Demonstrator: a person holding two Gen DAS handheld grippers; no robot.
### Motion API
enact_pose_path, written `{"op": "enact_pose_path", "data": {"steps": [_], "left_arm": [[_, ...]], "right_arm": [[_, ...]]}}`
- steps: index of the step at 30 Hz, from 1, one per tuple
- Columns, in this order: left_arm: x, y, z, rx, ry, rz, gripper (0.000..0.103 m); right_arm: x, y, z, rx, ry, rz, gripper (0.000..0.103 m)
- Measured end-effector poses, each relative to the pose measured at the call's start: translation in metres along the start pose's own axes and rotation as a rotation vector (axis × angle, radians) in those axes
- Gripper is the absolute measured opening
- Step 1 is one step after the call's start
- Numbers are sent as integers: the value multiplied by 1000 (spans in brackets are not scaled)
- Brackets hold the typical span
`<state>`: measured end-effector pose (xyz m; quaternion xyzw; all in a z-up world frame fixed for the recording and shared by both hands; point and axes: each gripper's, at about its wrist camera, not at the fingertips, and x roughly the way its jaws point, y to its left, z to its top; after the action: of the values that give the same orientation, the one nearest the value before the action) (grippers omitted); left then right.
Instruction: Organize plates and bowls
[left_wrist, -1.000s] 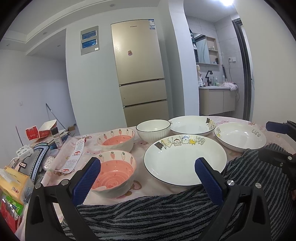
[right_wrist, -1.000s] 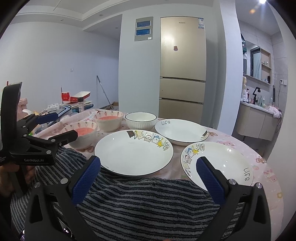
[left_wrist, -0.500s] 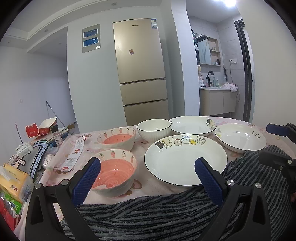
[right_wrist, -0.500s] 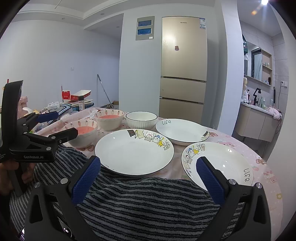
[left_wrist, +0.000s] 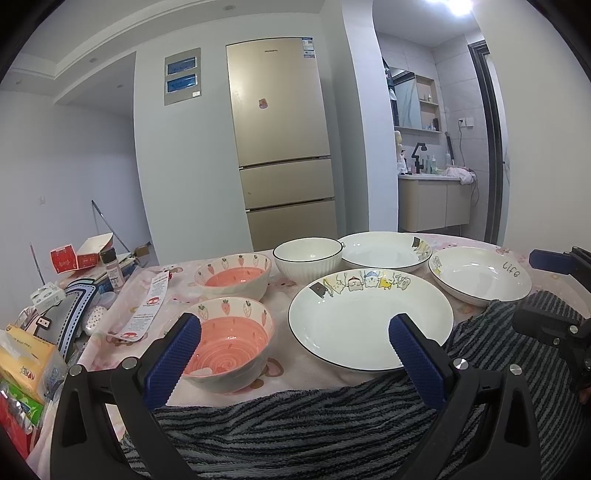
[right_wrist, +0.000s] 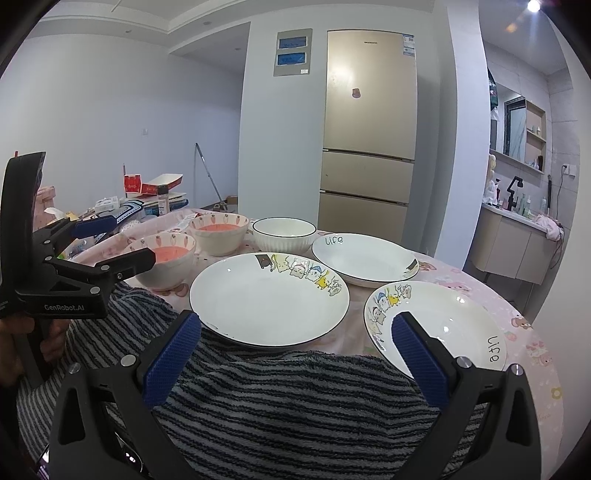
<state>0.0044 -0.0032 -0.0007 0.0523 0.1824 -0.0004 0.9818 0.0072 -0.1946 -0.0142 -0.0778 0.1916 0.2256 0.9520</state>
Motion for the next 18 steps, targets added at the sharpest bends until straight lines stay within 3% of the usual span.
{"op": "enact_pose_path", "data": {"steps": [18], "left_arm": [[0,0,0,-5,1,-1,103]], "right_arm": [[3,1,1,2,10,0,103]]}}
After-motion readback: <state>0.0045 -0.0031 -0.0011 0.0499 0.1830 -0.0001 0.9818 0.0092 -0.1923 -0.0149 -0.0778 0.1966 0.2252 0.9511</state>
